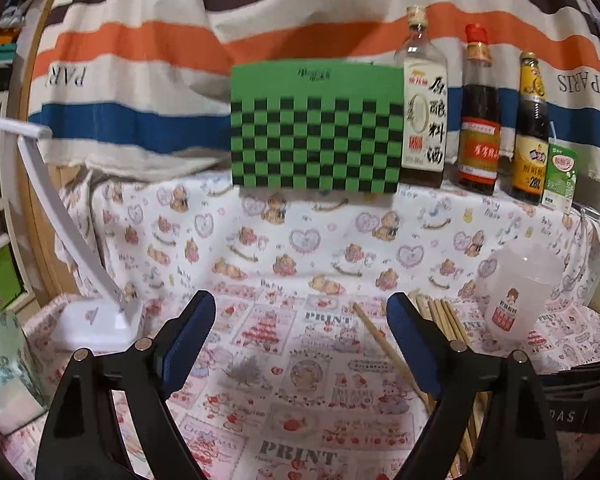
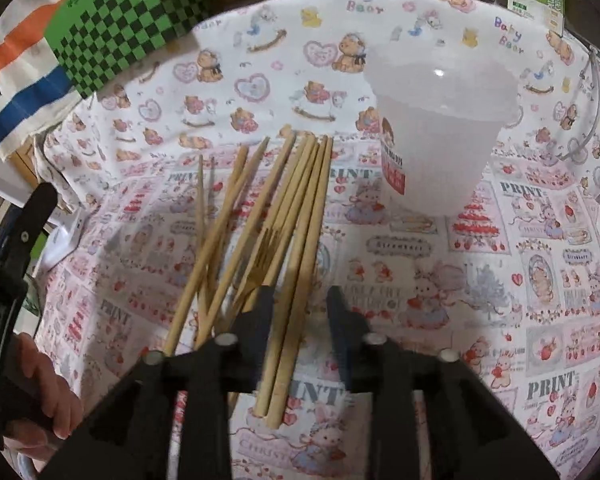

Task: Organize utensils
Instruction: 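Lower the right tool onto the bamboo chopsticks and close on one, then lift the chopstick with the right tool while the left tool grasps another chopstick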

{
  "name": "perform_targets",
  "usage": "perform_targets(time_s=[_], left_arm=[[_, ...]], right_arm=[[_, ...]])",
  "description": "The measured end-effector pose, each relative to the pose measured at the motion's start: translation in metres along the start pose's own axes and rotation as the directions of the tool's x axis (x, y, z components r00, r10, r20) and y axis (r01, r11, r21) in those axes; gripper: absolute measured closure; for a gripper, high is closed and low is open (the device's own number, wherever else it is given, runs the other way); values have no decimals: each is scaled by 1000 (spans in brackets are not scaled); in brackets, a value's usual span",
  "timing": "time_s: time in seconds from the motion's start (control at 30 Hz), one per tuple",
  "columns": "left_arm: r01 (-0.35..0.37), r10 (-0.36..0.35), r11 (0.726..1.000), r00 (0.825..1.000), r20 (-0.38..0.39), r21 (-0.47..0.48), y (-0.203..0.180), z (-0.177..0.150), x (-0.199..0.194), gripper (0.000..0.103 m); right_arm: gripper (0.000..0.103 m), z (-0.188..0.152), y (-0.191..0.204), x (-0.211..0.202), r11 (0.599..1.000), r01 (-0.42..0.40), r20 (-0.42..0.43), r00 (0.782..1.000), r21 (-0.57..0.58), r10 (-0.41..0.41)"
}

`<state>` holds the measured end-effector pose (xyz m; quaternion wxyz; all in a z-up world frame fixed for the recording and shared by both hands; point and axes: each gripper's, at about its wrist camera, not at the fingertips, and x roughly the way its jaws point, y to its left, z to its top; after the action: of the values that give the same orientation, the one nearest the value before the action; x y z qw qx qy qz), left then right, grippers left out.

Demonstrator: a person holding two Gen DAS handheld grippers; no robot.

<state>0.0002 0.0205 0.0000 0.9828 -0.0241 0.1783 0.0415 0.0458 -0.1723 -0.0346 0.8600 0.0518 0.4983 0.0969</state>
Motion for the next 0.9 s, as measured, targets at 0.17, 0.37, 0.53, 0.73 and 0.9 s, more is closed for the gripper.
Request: perform_targets(time_s=[0.17, 0.37, 0.53, 0.73, 0.9], left_arm=[[-9, 9, 1000, 1000, -8, -18, 4, -1, 2, 17], [-5, 5, 1000, 1000, -7, -25, 6, 0, 1, 17], [7, -6, 1000, 1000, -14, 13, -1, -1, 1, 17], [100, -97, 995, 992, -85, 29, -7, -3, 12, 17], [159, -165, 986, 972, -167, -50, 0, -6, 23, 29]], right_arm=[[76, -3, 1, 5, 999, 35, -11, 999, 2, -35], [86, -3, -2, 6, 999, 44, -11, 999, 7, -44], [85, -5, 12, 9, 992, 92, 3, 996, -85, -92], [95, -3, 13, 7, 991, 90, 18, 996, -98, -89], [96, 7, 4, -40, 998, 7, 234, 972, -54, 6]])
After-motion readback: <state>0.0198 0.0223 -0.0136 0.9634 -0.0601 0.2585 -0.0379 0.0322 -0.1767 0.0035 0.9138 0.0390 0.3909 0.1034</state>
